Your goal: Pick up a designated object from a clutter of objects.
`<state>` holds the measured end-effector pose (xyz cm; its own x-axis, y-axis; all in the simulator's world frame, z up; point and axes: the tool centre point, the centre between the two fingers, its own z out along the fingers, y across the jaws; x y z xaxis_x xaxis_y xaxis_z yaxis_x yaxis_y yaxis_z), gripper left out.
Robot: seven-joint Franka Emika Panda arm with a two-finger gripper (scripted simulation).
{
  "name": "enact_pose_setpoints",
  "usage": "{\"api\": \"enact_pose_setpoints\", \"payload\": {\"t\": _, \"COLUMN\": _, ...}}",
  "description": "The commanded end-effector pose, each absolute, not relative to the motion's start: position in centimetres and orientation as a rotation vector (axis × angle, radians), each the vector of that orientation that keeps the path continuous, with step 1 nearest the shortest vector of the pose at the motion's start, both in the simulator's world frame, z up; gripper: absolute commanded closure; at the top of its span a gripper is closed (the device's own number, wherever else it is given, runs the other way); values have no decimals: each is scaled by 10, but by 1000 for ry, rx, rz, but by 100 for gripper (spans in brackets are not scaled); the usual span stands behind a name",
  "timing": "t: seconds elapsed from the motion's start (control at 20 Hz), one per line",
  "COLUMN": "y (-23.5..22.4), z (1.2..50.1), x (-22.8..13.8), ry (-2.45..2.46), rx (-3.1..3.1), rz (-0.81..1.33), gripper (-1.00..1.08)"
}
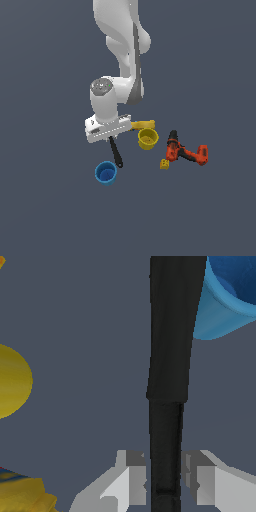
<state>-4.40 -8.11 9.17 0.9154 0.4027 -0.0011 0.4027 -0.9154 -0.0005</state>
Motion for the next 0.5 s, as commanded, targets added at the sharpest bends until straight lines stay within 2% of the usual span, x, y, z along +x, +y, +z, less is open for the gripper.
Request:
{"api": "enact_pose_setpoints", "payload": {"t": 0.0, "y": -88, "z": 115, "x": -44, "ry": -647, "rx": -3074, "rz": -1, "gripper": 108}}
{"api": "enact_pose_setpoints", "payload": {"t": 0.45, "y": -115, "z": 206, "x": -47, "ry": -647, "rx": -3073, "rz": -2, "gripper": 108}}
